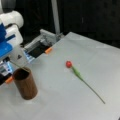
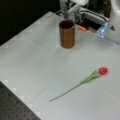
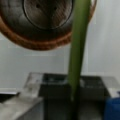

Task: Flower insertion into a vase

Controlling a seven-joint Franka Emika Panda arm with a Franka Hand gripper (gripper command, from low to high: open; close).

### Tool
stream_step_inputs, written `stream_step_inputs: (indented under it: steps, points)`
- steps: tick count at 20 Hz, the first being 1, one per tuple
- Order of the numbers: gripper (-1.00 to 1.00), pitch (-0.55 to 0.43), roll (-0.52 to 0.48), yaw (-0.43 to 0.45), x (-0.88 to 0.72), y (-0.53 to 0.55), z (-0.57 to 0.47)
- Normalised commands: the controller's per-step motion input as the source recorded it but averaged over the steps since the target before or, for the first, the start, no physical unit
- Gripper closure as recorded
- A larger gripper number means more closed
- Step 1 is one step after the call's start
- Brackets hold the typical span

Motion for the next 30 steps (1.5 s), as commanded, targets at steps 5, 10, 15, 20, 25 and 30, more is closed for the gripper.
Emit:
stream_step_inputs:
  steps: [5, 10, 15, 20, 25, 30]
  points:
    - [1.0, 0.065, -0.079, 0.123, -0.57, -0.12, -0.11]
    - [1.0, 0.007, -0.087, 0.093, -0.47, 0.01, -0.11]
    - [1.0, 0.033, -0.139, 0.093, -0.34, 0.06, -0.1]
    - [1.0, 0.112, -0.158, 0.094, -0.22, 0.07, -0.12]
    - [1.0, 0.491, -0.216, 0.085, -0.04, 0.09, 0.0]
    - [1.0, 0.589, -0.163, 0.03, 0.27, 0.05, 0.12]
